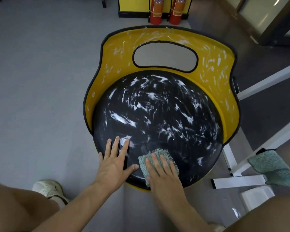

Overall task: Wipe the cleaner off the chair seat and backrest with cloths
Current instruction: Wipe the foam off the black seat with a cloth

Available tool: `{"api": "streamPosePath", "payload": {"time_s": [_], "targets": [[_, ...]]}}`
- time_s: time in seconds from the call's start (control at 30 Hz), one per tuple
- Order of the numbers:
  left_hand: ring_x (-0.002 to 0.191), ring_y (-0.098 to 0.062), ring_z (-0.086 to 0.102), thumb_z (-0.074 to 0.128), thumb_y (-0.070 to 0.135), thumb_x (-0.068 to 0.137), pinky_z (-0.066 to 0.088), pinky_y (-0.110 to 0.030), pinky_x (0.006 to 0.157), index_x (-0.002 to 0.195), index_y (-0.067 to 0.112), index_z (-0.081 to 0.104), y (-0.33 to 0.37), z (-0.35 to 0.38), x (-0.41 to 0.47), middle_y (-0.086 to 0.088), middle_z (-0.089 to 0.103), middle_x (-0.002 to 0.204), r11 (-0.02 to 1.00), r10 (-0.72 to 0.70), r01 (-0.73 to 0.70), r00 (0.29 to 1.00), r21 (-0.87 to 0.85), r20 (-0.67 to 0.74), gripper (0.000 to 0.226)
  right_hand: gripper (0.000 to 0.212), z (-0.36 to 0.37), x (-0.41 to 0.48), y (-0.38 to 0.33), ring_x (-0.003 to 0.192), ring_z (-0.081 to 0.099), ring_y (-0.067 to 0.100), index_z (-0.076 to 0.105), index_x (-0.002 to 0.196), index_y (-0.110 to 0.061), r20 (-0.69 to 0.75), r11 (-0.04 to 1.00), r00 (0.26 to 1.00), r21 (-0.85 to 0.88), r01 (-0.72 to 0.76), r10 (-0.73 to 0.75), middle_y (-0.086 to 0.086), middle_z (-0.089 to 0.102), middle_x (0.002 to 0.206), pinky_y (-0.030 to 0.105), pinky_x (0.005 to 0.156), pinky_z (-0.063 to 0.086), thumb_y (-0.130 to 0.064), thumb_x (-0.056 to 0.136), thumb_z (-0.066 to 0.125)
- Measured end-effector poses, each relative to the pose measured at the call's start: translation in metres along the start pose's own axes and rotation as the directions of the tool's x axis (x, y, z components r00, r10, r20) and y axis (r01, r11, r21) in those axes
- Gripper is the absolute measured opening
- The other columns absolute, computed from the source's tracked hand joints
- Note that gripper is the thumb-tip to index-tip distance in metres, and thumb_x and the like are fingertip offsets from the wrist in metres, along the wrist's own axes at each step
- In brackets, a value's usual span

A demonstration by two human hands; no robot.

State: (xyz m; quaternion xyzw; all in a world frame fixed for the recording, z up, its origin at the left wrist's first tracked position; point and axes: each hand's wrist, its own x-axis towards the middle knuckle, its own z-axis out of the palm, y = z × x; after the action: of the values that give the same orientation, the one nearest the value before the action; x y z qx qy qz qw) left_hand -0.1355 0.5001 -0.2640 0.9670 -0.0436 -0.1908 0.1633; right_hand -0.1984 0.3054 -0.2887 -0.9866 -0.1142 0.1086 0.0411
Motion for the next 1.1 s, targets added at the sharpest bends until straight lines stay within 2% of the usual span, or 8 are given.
{"api": "streamPosePath", "payload": {"time_s": [0.1, 0.2, 0.4, 0.63, 0.77, 0.9, 1.0, 1.1], "targets": [[0.149, -0.023, -0.031, 0.044, 0.071, 0.092, 0.004, -0.057, 0.124, 0.158, 0.040, -0.011, 0.002, 0.000, 0.001, 0.003, -0.027, 0.165, 1.000, -0.006, 0.006, 1.000, 0.031, 0.004, 0.091, 0.062, -0.011, 0.024, 0.002, 0.148, 0.033, 0.032, 0.040, 0.153, -0.020, 0.006, 0.999, 0.999, 0.007, -0.043, 0.043, 0.006, 0.035, 0.161, 0.048, 0.122, 0.016, -0.041, 0.098, 0.020], [0.150, -0.027, -0.029, 0.043, 0.070, 0.094, 0.000, -0.057, 0.124, 0.159, 0.039, -0.008, 0.003, 0.000, 0.000, -0.001, -0.026, 0.165, 0.998, -0.005, 0.005, 1.000, 0.066, 0.006, 0.088, 0.078, -0.026, 0.045, -0.002, 0.155, -0.008, 0.028, 0.003, 0.161, -0.024, 0.071, 0.998, 0.997, 0.051, -0.046, 0.043, -0.001, -0.008, 0.167, 0.045, 0.120, -0.011, -0.047, 0.088, -0.013], [0.150, -0.035, -0.025, 0.040, 0.069, 0.095, -0.005, -0.055, 0.124, 0.157, 0.042, -0.015, 0.006, -0.002, 0.002, -0.002, -0.024, 0.166, 0.991, 0.033, -0.034, 0.999, 0.127, 0.009, 0.087, 0.061, -0.011, -0.014, 0.003, 0.144, 0.039, 0.034, 0.043, 0.152, -0.018, 0.024, 0.999, 0.999, 0.024, -0.037, 0.037, 0.009, 0.040, 0.158, 0.050, 0.114, 0.022, -0.043, 0.098, 0.033], [0.151, -0.032, -0.025, 0.039, 0.064, 0.098, -0.011, -0.055, 0.123, 0.158, 0.041, -0.010, 0.031, 0.004, 0.001, -0.001, -0.022, 0.167, 0.973, 0.153, -0.148, 0.988, 0.177, -0.015, 0.081, 0.065, -0.016, 0.012, 0.016, 0.154, 0.011, 0.028, 0.011, 0.158, -0.024, -0.012, 0.970, 0.972, 0.064, -0.233, 0.234, 0.003, 0.007, 0.166, 0.044, 0.123, 0.000, -0.046, 0.098, 0.004], [0.150, -0.030, -0.028, 0.034, 0.062, 0.100, -0.011, -0.055, 0.123, 0.158, 0.042, -0.009, 0.049, 0.013, -0.001, -0.001, -0.021, 0.167, 0.940, 0.265, -0.262, 0.964, 0.218, 0.013, 0.075, 0.058, -0.004, -0.018, 0.004, 0.143, 0.041, 0.032, 0.047, 0.149, -0.018, -0.014, 0.946, 0.954, 0.135, -0.296, 0.300, 0.011, 0.042, 0.156, 0.048, 0.115, 0.022, -0.041, 0.099, 0.031], [0.148, -0.028, -0.032, 0.032, 0.061, 0.101, -0.016, -0.053, 0.121, 0.159, 0.043, -0.004, 0.058, 0.023, 0.002, -0.001, -0.017, 0.167, 0.916, 0.340, -0.336, 0.940, 0.220, 0.021, 0.070, 0.059, -0.003, -0.015, 0.028, 0.144, 0.040, 0.031, 0.044, 0.152, -0.020, -0.053, 0.932, 0.937, 0.135, -0.336, 0.346, 0.008, 0.041, 0.157, 0.046, 0.117, 0.021, -0.042, 0.100, 0.028], [0.148, -0.028, -0.031, 0.015, 0.067, 0.095, -0.018, -0.052, 0.120, 0.159, 0.043, -0.004, 0.063, 0.029, 0.004, -0.001, -0.017, 0.167, 0.912, 0.340, -0.336, 0.940, 0.236, 0.024, 0.071, 0.067, -0.013, 0.002, 0.050, 0.155, 0.010, 0.027, 0.013, 0.160, -0.024, -0.036, 0.907, 0.917, 0.162, -0.388, 0.398, 0.004, 0.011, 0.168, 0.045, 0.124, 0.004, -0.047, 0.099, 0.002], [0.149, -0.028, -0.028, 0.006, 0.070, 0.089, -0.014, -0.054, 0.121, 0.160, 0.041, 0.001, 0.064, 0.034, 0.005, -0.002, -0.013, 0.168, 0.906, 0.362, -0.357, 0.932, 0.229, 0.021, 0.077, 0.064, -0.009, -0.007, 0.049, 0.151, 0.026, 0.033, 0.026, 0.158, -0.019, -0.067, 0.896, 0.900, 0.158, -0.416, 0.430, 0.010, 0.024, 0.164, 0.051, 0.121, 0.023, -0.045, 0.101, 0.016]]}}
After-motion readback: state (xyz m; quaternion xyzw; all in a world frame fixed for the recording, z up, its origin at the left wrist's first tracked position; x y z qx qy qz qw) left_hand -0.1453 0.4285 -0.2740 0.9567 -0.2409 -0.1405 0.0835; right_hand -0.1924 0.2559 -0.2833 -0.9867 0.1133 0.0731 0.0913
